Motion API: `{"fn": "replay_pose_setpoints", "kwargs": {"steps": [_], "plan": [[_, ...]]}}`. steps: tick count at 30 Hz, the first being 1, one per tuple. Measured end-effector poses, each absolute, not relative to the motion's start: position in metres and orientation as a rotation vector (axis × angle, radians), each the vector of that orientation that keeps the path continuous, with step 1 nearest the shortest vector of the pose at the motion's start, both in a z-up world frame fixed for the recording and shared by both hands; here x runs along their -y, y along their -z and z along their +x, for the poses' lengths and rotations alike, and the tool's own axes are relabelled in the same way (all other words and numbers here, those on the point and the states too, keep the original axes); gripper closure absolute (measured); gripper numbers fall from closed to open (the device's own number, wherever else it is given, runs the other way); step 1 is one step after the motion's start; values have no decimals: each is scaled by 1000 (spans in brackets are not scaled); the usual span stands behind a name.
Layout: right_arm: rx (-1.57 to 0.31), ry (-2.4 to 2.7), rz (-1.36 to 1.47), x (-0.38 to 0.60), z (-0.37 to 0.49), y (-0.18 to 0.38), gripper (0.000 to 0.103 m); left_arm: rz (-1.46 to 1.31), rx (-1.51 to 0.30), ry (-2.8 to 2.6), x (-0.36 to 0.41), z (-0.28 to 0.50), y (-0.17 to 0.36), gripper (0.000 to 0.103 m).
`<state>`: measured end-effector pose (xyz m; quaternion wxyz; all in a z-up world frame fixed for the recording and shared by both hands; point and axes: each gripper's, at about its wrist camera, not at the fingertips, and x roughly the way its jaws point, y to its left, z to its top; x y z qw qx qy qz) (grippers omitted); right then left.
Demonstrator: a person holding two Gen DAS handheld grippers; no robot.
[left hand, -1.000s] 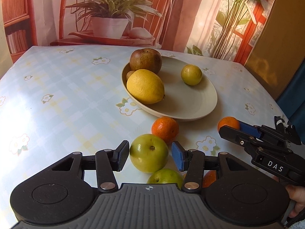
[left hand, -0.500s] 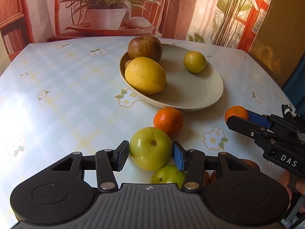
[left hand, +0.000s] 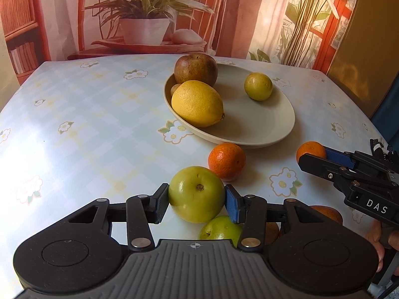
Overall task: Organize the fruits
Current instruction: 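Close the left tool on the green apple while the right tool holds the tangerine, then carry the green apple with the left tool while the right tool carries the tangerine over the plate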
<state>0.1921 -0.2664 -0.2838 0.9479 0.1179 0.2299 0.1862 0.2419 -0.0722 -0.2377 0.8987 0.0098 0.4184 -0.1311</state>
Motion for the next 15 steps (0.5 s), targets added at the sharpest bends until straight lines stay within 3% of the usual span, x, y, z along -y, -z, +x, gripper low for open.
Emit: {"fn": "replay_pose_setpoints", "kwargs": {"steps": [15], "plan": [[-551,-410,217,262,202,280,72,2,-755,268,64,239,196,53]]}}
